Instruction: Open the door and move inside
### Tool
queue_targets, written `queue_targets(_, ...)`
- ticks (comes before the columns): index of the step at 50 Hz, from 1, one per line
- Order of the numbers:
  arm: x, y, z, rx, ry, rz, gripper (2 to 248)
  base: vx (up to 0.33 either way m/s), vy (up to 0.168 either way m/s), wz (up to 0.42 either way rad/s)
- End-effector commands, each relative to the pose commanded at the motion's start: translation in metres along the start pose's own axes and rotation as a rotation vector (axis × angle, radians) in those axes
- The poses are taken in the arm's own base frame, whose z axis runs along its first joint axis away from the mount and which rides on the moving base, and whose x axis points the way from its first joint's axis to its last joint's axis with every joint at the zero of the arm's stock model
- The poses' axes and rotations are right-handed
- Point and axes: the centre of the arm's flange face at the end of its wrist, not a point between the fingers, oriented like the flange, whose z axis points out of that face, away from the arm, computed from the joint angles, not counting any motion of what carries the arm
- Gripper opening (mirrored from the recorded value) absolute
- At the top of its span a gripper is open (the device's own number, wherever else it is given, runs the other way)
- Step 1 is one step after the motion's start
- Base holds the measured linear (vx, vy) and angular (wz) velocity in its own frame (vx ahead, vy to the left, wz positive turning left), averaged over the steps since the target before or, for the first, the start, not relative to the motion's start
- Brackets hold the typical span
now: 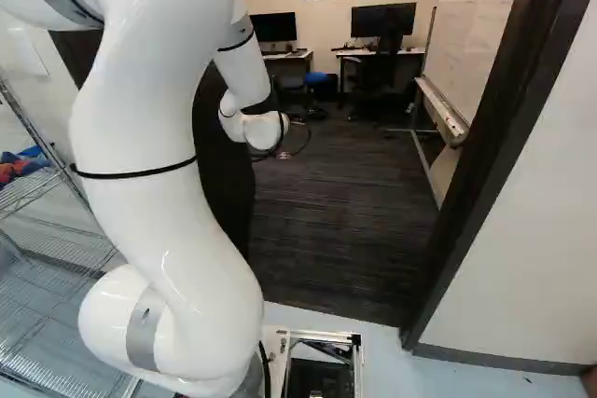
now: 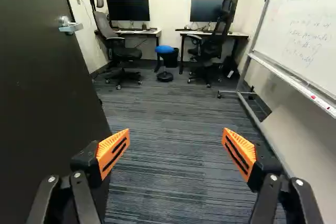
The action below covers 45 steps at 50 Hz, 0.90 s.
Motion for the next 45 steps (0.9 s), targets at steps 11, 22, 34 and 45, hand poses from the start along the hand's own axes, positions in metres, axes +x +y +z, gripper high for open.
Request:
queue_targets(11,-0.003,0.013,-0.018,-0.025,-0.007,0.006,247,0.0,0.0,0.0)
queue_targets(22,-0.005,0.018,-0.032,-0.037,-0.012,0.009,247,0.0,0.0,0.0)
queue_targets(34,-0.006,0.017,-0.035,-0.036,-0.013,0.009,247,0.0,0.0,0.0)
queue_targets(45,-0.008,0.015,-0.043,-0.033,-0.016,0.009,247,0.0,0.0,0.0)
